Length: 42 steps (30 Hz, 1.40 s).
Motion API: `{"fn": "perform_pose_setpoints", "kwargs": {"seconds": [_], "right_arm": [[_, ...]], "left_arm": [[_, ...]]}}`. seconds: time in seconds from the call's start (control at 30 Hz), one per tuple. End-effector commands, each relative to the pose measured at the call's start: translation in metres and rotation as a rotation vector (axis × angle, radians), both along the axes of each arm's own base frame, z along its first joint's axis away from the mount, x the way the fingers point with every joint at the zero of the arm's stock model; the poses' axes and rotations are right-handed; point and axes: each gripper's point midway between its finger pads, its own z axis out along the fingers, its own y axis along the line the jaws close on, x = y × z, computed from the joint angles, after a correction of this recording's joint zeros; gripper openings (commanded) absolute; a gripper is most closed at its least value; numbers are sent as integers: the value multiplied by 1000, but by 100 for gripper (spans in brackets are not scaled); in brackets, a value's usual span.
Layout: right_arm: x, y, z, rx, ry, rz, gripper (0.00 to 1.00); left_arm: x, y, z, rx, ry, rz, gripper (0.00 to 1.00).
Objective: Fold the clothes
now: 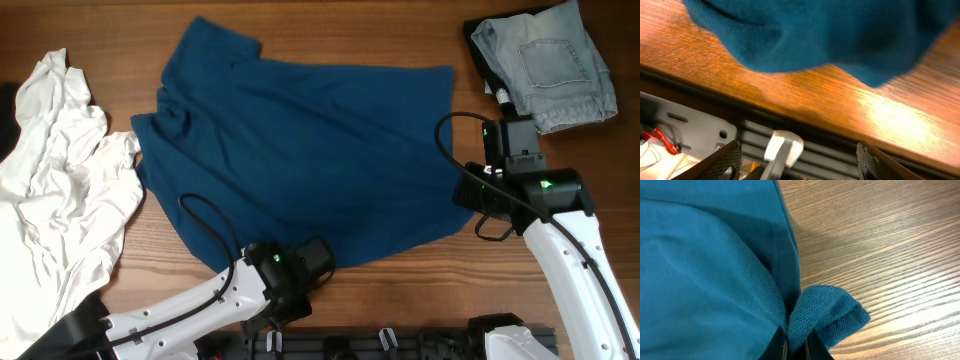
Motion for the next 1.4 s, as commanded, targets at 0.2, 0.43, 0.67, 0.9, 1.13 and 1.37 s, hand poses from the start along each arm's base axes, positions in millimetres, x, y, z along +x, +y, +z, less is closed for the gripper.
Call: {"fn": "perform_pose_setpoints", "kwargs": {"seconds": [0.2,0.43,0.67,0.9,1.13,1.37], "right_arm": [[4,3,4,6,-13,19,4],[3,3,4,5,-9,19,4],[2,3,4,5,-6,19,4],[3,3,4,5,-12,19,5],[5,3,5,6,-17,19,4],[7,1,6,-3,-27,16,4]], "left_arm": [[27,15,-36,2,-25,135,74],[63,42,-39,13,-69,259,74],[68,49,-39,5,-65,259,4],[78,39,-30,-36,-90,244,4],[139,16,61,-64,-361,160,4],[129,22,78,-1,-372,116,4]]}}
